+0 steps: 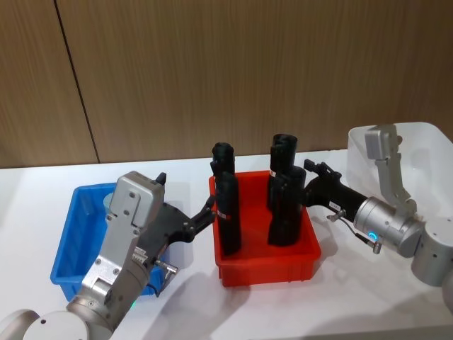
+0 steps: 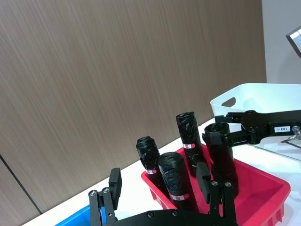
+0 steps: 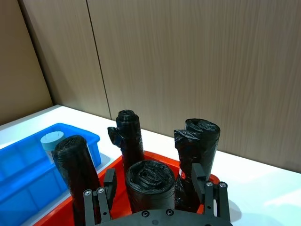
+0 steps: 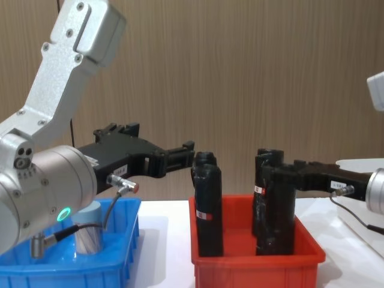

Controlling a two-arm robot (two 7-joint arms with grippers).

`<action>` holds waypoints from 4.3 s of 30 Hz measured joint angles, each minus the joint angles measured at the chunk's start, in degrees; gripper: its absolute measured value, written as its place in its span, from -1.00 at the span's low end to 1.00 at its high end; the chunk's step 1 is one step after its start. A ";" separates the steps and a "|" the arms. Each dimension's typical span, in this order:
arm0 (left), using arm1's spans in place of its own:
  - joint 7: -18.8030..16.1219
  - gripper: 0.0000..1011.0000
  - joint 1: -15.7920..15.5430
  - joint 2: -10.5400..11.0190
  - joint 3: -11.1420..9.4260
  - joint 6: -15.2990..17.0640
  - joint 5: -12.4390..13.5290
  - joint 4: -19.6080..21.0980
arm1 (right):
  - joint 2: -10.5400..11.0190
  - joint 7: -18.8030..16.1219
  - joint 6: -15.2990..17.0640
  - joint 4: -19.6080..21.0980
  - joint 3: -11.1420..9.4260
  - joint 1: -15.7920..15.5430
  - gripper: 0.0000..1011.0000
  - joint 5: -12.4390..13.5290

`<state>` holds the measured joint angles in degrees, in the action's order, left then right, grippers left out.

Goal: Pick the cotton swabs from the blue box and place them into the white box.

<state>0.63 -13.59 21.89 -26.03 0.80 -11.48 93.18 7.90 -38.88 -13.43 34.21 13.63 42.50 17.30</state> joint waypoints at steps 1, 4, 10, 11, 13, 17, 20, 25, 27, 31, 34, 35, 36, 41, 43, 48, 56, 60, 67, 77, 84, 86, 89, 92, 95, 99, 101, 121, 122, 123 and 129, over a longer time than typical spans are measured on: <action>0.00 0.99 0.00 0.00 0.00 0.00 0.00 0.00 | -0.04 -0.10 -0.02 -0.24 0.04 0.11 0.98 0.01; 0.00 0.99 0.00 0.00 0.00 0.00 0.00 0.00 | -0.17 -0.43 -0.12 -0.91 0.16 0.46 0.98 0.04; 0.00 0.99 0.00 0.00 0.00 0.00 0.00 0.00 | -0.41 -0.96 -0.24 -2.29 0.44 1.13 0.98 0.03; 0.00 0.99 0.00 0.00 0.00 0.00 0.00 0.00 | -0.47 -1.07 -0.26 -2.61 0.51 1.28 0.98 0.00; 0.00 0.99 0.00 0.00 0.00 0.00 0.00 0.00 | -0.53 -1.15 -0.29 -2.95 0.57 1.45 0.98 -0.03; 0.00 0.99 0.00 0.00 0.00 0.00 0.00 0.00 | -0.67 -1.22 -0.52 -3.81 0.74 1.85 0.84 -0.11; 0.00 0.99 0.00 0.00 0.00 0.00 0.00 0.00 | -0.78 -1.22 -0.75 -4.45 0.85 2.16 0.72 -0.21; 0.00 0.99 0.00 0.00 0.00 0.00 0.00 0.00 | -0.97 -1.21 -1.11 -5.47 0.96 2.67 0.45 -0.43; 0.00 0.99 0.00 0.00 0.00 0.00 0.00 0.00 | -1.01 -1.20 -1.19 -5.76 1.00 2.83 0.32 -0.45; 0.00 0.99 0.00 0.00 0.00 0.00 0.00 0.00 | -1.04 -1.15 -1.27 -6.01 1.03 3.01 0.08 -0.49; 0.00 0.99 0.00 0.00 0.00 0.00 0.00 0.00 | -1.02 -0.98 -1.26 -5.74 1.03 3.00 -0.04 -0.53; 0.00 0.99 0.00 0.00 0.00 0.00 0.00 0.00 | -1.02 -0.98 -1.26 -5.74 1.03 3.00 -0.04 -0.53; 0.00 0.99 0.00 0.00 0.00 0.00 0.00 0.00 | -0.98 -0.89 -1.17 -5.32 1.00 2.88 -0.05 -0.53; 0.00 0.99 0.00 0.00 0.00 0.00 0.00 0.00 | -0.55 -0.58 -0.22 -2.40 0.78 1.69 -0.12 -0.37; 0.00 0.99 0.00 0.00 0.00 0.00 0.00 0.00 | -0.40 -0.44 0.10 -1.31 0.71 1.23 -0.14 -0.23; 0.00 0.99 0.00 0.00 0.00 0.00 0.00 0.00 | 0.30 0.25 1.79 3.52 0.40 -0.66 -0.19 0.24; 0.00 0.99 0.00 0.00 0.00 0.00 0.00 0.00 | 2.09 2.91 6.01 16.08 -0.44 -5.12 -0.28 0.89; 0.00 0.99 0.00 0.00 0.00 0.00 0.00 0.00 | 2.98 4.86 8.24 21.81 -0.97 -6.89 -0.30 1.02; 0.00 0.99 0.00 0.00 0.00 0.00 0.00 0.00 | 4.76 8.57 11.57 31.02 -2.28 -9.40 -0.30 0.88; 0.00 0.99 0.00 0.00 0.00 0.00 0.00 0.00 | 7.63 14.70 15.38 39.94 -4.81 -11.57 -0.30 -0.49; 0.00 0.99 0.00 0.00 0.00 0.00 0.00 0.00 | 9.38 18.54 16.88 42.61 -6.59 -12.32 -0.30 -1.58; 0.00 0.99 0.00 0.00 0.00 0.00 0.00 0.00 | 9.97 19.72 17.30 43.06 -7.24 -12.50 -0.30 -1.92; 0.00 0.99 0.00 0.00 0.00 0.00 0.00 0.00 | 10.47 20.96 17.71 43.27 -7.84 -12.65 -0.30 -2.28; 0.00 0.99 0.00 0.00 0.00 0.00 0.00 0.00 | 11.37 22.68 18.27 43.25 -8.73 -12.82 -0.30 -2.71; 0.00 0.99 0.00 0.00 0.00 0.00 0.00 0.00 | 11.76 23.44 18.56 42.91 -9.25 -12.89 -0.30 -2.82; 0.00 0.99 0.00 0.00 0.01 0.00 0.00 0.00 | 12.31 24.44 18.93 42.20 -9.94 -12.96 -0.25 -3.10; 0.00 0.99 0.00 0.00 0.00 0.00 0.00 0.00 | 12.58 24.91 19.07 41.82 -10.27 -13.00 -0.14 -3.16; 0.00 0.99 0.00 0.00 0.00 0.00 0.00 0.00 | 13.88 26.14 18.96 41.38 -11.90 -14.00 0.98 -2.79; 0.00 0.99 0.00 0.00 0.00 0.00 0.00 0.00 | 13.90 26.15 18.95 41.43 -11.91 -14.03 0.98 -2.77; 0.00 0.99 0.00 0.00 0.00 0.00 0.00 0.00 | 13.92 26.16 18.94 41.46 -11.94 -14.07 0.98 -2.77; 0.00 0.99 0.00 0.00 0.01 0.00 0.00 0.00 | 14.05 26.20 18.88 41.68 -12.10 -14.26 0.98 -2.71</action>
<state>0.62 -13.59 21.90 -26.02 0.79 -11.48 93.18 21.95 -12.68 5.45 75.89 1.53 28.24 14.60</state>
